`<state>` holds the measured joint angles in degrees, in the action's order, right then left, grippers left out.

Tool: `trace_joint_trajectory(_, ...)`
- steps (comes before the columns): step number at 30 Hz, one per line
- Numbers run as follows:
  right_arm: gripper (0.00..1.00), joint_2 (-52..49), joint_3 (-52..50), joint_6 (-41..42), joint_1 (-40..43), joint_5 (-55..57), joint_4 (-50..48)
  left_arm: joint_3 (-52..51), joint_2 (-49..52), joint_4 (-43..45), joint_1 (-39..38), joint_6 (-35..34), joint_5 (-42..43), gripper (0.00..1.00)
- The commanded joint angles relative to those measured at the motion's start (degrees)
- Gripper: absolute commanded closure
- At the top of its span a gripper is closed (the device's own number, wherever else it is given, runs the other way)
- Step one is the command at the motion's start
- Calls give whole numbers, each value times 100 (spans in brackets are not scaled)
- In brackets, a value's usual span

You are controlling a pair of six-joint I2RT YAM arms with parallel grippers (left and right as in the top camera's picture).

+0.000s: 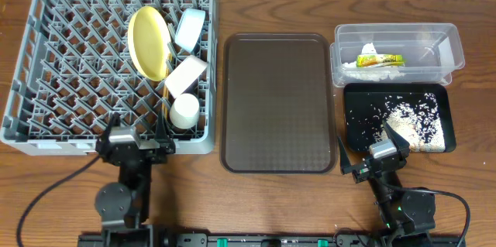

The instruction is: Sort waste into correct bins and load items into the dishwasher

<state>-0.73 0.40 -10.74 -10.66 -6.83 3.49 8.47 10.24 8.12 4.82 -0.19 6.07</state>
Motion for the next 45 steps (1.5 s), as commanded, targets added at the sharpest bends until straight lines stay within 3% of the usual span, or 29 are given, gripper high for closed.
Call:
trace_joint_trajectory(1, 1, 35, -9, 85, -94, 17, 20, -509, -407, 280, 26, -61, 57, 10)
trace_joint_trajectory(7, 1, 35, -9, 85, -94, 17, 20, -815, -927, 243, 26, -55, 33, 9)
trace_joint_trajectory(16, 1, 35, -9, 85, -94, 17, 20, -824, -1016, -1217, 26, -37, 31, 10)
trace_joint_trajectory(45, 1, 35, -9, 85, -94, 17, 22, -824, -960, -1174, 26, -35, 33, 9)
